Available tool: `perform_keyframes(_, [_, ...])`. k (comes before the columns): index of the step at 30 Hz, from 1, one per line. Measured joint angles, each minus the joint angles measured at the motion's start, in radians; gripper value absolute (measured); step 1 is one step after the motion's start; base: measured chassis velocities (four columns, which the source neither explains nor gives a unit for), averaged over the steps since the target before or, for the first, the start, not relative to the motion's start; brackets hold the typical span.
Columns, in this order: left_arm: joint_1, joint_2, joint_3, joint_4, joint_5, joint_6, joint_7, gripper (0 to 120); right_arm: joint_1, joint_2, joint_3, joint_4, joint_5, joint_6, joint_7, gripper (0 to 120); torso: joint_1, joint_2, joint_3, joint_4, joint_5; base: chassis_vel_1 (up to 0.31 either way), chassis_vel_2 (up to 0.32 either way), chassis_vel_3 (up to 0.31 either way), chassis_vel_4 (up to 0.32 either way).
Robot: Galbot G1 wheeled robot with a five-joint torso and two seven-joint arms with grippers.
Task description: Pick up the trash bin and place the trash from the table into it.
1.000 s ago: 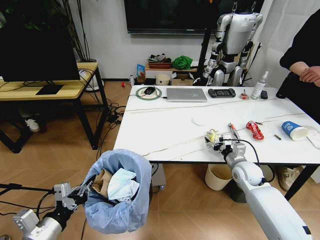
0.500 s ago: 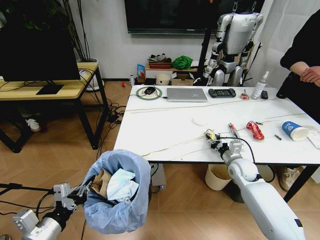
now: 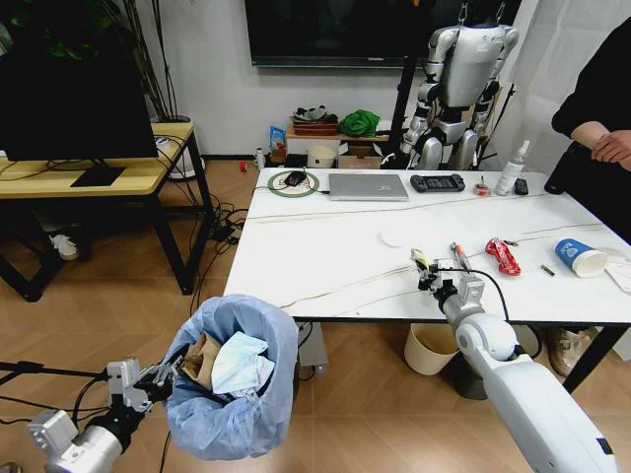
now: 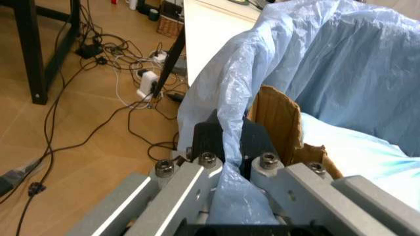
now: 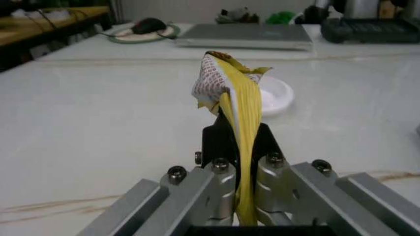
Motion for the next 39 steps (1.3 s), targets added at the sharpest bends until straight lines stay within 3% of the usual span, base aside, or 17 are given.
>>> perform_keyframes(8, [-0.001,-0.005,0.008,-0.013,-0.001,0.007,-0.010,0,-0.064,-0.054,-0.119,0.223,0.071,0.064,-0.006,0,0.000,0.000,0.000,-0.0001,0.0000,0.000,0.000,0.000,0.000])
perform_keyframes(16, [0.004,-0.005,0.022,-0.016,0.015,0.011,-0.014,0,0.018,-0.094,-0.311,0.332,0.172,0.139,-0.062,0,0.000,0.000,0.000,0.0000,0.0000,0.000,0.000,0.000,0.000])
perform_keyframes(25, [0.009,-0.017,0.025,-0.028,0.024,0.016,-0.023,0,0.191,-0.116,-0.494,0.355,0.193,0.245,-0.212,0,0.000,0.000,0.000,0.0000,-0.0001,0.000,0.000,0.000,0.000])
perform_keyframes(32, [0.010,-0.020,0.023,-0.038,0.025,0.021,-0.034,0,0.322,-0.097,-0.654,0.347,0.182,0.252,-0.238,0,0.000,0.000,0.000,0.0001,-0.0003,0.000,0.000,0.000,0.000])
perform_keyframes(39, [0.003,-0.021,0.021,-0.043,0.019,0.024,-0.040,0,0.369,-0.099,-0.758,0.322,0.154,0.236,-0.287,0,0.000,0.000,0.000,-0.0002,-0.0001,0.000,0.000,0.000,0.000])
